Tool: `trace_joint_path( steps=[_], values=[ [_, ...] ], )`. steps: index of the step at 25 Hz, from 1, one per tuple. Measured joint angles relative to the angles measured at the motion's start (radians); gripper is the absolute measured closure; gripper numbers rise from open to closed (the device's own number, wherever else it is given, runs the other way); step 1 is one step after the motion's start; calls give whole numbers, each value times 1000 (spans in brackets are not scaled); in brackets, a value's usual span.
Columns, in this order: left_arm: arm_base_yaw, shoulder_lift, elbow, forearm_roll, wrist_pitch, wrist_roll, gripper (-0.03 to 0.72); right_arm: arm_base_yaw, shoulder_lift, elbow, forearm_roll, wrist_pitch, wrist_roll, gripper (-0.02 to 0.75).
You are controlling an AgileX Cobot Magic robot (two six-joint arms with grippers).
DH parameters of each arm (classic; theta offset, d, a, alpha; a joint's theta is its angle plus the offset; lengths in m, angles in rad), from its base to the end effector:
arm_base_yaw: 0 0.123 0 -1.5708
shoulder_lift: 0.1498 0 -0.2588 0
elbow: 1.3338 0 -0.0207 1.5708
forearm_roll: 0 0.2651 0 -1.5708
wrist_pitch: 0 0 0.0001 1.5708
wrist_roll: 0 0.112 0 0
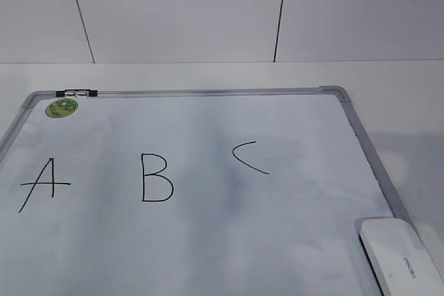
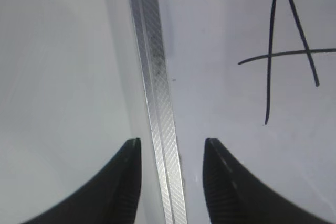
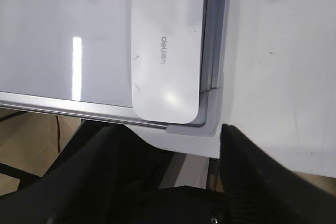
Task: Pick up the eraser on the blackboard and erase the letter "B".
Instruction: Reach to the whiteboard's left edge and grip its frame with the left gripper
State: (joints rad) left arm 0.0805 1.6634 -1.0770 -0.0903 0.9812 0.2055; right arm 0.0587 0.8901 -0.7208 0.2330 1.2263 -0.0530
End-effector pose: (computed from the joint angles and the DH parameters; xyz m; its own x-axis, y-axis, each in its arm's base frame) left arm 0.3146 0.0170 0.1543 -0.9919 0.0746 -0.1026 0.0810 0.9949 -0.0595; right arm 0.1624 0.0339 0.2397 -0.9646 -0.0303 -0.2621 -0.0894 0.9722 0.2165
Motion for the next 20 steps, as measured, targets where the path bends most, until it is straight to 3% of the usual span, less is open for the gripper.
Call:
trace_joint_path(
  steps=[20],
  values=[
    [0,143,-4,17,-125,7,445,0,2,0,-1,2,-2,277]
  ],
)
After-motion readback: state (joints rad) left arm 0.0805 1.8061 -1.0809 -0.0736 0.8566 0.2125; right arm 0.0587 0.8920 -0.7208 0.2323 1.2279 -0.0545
